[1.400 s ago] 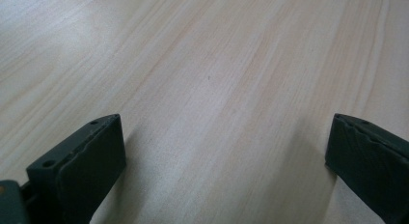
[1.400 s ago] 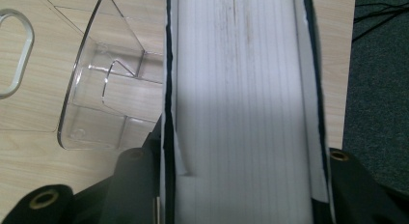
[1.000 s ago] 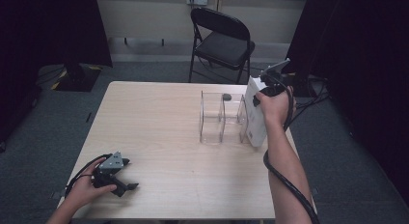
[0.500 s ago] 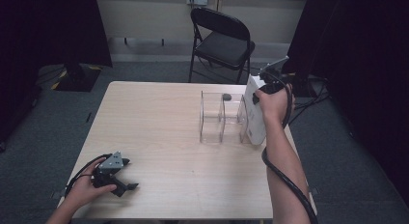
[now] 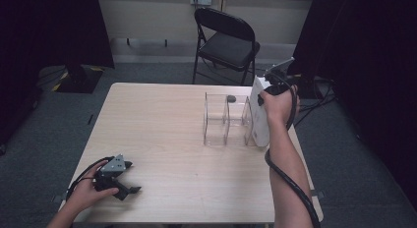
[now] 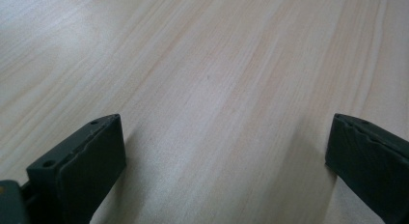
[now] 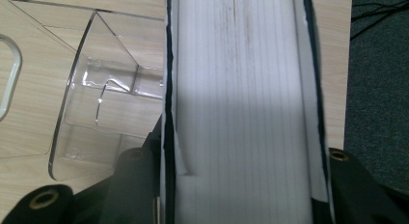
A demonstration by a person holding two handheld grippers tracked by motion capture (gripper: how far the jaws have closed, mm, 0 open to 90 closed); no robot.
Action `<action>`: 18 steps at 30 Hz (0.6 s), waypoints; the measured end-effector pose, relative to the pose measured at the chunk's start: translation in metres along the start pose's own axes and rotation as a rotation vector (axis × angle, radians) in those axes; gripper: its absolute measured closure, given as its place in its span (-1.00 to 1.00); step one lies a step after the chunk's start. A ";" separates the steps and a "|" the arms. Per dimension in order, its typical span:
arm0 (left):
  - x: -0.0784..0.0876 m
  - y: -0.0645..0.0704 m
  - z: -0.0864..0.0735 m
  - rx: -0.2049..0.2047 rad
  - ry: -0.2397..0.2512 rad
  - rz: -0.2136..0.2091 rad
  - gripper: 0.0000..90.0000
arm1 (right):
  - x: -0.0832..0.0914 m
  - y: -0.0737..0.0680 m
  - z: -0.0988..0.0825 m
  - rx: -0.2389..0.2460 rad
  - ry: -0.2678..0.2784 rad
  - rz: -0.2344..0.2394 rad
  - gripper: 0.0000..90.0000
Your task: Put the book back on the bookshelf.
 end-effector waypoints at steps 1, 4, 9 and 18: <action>0.000 0.000 0.000 0.000 0.000 0.000 -1.00 | -0.001 0.000 0.000 -0.003 -0.003 0.003 0.16; 0.000 0.000 0.000 0.000 0.000 0.000 -1.00 | -0.004 -0.001 0.001 -0.008 -0.009 0.000 0.16; 0.000 0.000 0.000 0.000 0.000 0.000 -1.00 | -0.007 -0.002 0.002 -0.011 -0.009 0.004 0.16; 0.000 0.000 0.000 0.000 0.000 0.000 -1.00 | -0.011 -0.003 0.004 -0.009 -0.009 -0.002 0.16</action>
Point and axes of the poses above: each handheld gripper's, and its own axes: x roughly backward along the jaws, z roughly out of its top, y roughly to its right, the point moved 2 cm from there along -x, roughly forward along the jaws, and after that the axes turned 5 degrees about z, right-handed, at the moved point
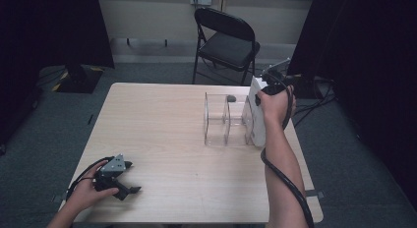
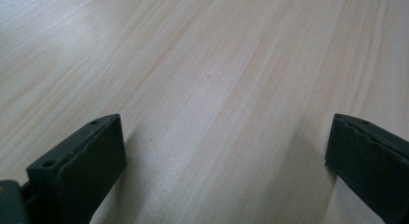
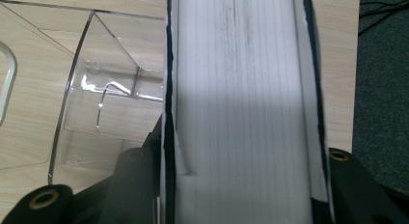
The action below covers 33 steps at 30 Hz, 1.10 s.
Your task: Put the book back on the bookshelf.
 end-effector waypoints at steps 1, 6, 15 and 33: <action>0.000 0.000 0.000 0.000 0.000 0.000 -1.00 | -0.001 0.000 0.000 0.001 0.004 0.002 0.16; 0.000 0.000 0.000 -0.003 -0.001 -0.003 -1.00 | -0.002 0.001 0.001 0.004 0.008 0.003 0.16; 0.000 0.000 0.000 -0.003 -0.001 -0.003 -1.00 | -0.006 0.002 -0.003 0.001 0.017 0.001 0.16; 0.000 0.000 0.000 -0.003 -0.001 -0.003 -1.00 | -0.007 0.007 -0.008 0.035 0.002 0.009 0.10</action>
Point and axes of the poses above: each handheld gripper's, and its own axes: x roughly backward along the jaws, z roughly out of its top, y roughly to its right, the point moved 2 cm from there along -x, roughly forward along the jaws, and after that the axes turned 5 degrees about z, right-handed, at the moved point
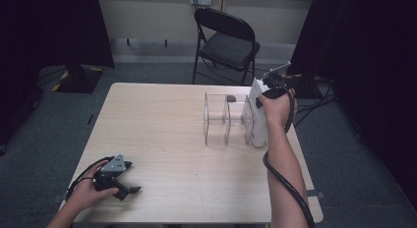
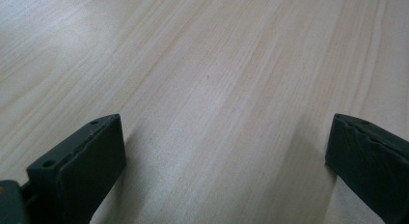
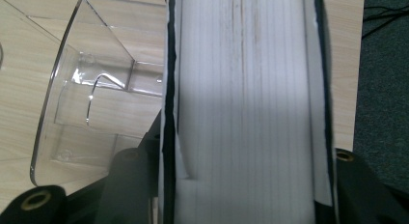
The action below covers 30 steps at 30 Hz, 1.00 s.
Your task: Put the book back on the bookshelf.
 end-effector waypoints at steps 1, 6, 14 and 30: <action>0.000 0.000 0.000 0.000 0.000 0.000 -1.00 | 0.000 0.000 0.000 -0.004 0.001 -0.003 0.09; 0.000 0.000 0.000 0.000 0.000 0.000 -1.00 | 0.001 -0.001 -0.002 0.006 -0.024 0.001 -0.02; 0.000 0.000 0.000 0.000 0.000 0.001 -1.00 | 0.004 0.003 -0.009 -0.005 -0.043 0.009 -0.07; 0.000 0.000 0.000 0.000 0.000 0.000 -1.00 | 0.009 0.003 -0.019 -0.012 -0.086 0.036 -0.13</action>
Point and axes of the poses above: each handheld gripper's, and its own axes: x roughly backward along the jaws, z roughly out of its top, y roughly to its right, the point moved 2 cm from there along -x, roughly forward along the jaws, and after that the axes turned 5 degrees about z, right-handed, at the moved point
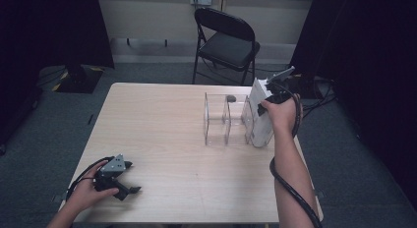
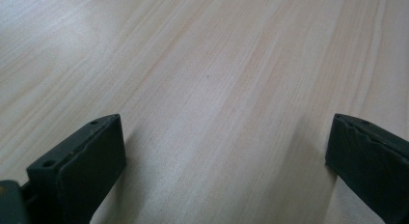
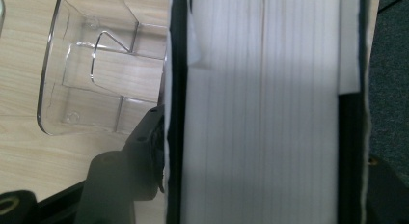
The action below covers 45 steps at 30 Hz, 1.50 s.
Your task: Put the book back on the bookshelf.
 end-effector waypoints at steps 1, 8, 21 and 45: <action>0.000 0.000 0.000 0.000 0.000 0.000 -1.00 | 0.000 0.000 -0.001 0.001 -0.004 0.003 -0.13; 0.000 0.000 0.000 0.000 0.000 0.000 -1.00 | 0.001 -0.001 -0.004 -0.001 -0.018 0.007 -0.18; 0.000 0.000 0.000 0.000 0.000 0.000 -1.00 | 0.006 0.000 -0.013 -0.006 -0.011 0.024 -0.19; 0.000 0.000 0.000 0.000 -0.001 -0.001 -1.00 | 0.011 0.000 -0.026 -0.001 -0.016 0.038 -0.23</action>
Point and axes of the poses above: each handheld gripper's, and its own axes: x roughly backward along the jaws, z roughly out of its top, y roughly to its right, the point moved 2 cm from there along -x, roughly forward along the jaws, and after that the axes turned 5 degrees about z, right-handed, at the moved point
